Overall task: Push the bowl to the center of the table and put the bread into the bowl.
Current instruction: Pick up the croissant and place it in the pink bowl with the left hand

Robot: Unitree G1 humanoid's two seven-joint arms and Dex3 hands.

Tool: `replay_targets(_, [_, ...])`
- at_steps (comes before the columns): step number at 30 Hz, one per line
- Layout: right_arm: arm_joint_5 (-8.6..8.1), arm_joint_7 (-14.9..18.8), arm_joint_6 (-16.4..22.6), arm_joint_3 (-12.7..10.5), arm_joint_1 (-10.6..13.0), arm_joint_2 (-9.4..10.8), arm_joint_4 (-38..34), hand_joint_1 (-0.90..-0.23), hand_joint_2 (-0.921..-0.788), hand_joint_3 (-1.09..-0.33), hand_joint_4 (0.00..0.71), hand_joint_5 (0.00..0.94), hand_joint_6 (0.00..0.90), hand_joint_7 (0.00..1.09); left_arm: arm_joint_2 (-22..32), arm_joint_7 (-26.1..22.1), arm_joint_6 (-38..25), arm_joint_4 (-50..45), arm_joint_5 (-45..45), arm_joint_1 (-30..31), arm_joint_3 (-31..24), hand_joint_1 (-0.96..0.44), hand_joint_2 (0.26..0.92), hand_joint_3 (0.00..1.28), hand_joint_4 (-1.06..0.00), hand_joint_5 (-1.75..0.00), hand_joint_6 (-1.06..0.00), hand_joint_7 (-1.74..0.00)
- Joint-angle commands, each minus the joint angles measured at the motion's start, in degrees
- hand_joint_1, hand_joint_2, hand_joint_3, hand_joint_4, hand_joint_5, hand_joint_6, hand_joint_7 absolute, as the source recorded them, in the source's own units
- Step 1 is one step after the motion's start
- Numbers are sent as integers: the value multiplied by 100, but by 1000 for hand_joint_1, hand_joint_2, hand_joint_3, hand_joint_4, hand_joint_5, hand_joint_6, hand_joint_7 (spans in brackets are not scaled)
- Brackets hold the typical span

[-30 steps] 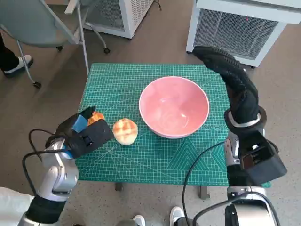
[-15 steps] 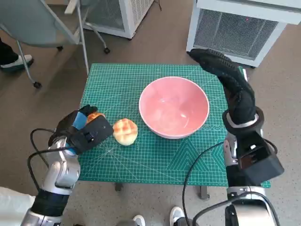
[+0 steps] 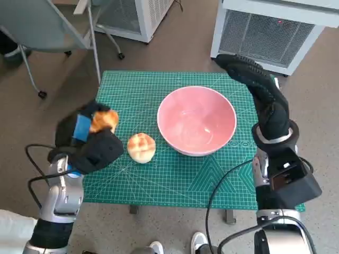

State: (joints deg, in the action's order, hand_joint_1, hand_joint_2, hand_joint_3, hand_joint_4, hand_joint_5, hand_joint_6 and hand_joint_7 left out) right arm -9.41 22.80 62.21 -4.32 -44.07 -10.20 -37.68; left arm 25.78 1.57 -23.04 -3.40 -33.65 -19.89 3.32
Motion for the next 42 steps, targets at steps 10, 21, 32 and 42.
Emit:
replay_targets(10, [-61,8,-26,-45,172,-99,23,-565,-921,-781,258,0,223,213,-83,286,541,-630,-271,-825,112,0,917,14,-799,-1041,-649,-1142])
replay_targets(21, [71,-102,-19,-76,263,-159,149,-569,-921,-788,255,0,197,214,-428,110,1008,-369,-391,-1728,720,0,909,12,-819,-1074,-676,-1061])
replay_targets(32, [171,-211,-42,-83,337,-220,287,-568,-921,-802,253,0,186,224,-838,55,1949,837,-526,-2574,1544,0,918,23,-817,-977,-611,-1220])
replay_targets(42, [149,-263,-114,-78,454,-286,475,-569,-921,-804,254,1,180,238,-1150,-43,2488,2293,-545,-3160,1975,0,920,66,-759,-1023,-562,-1287])
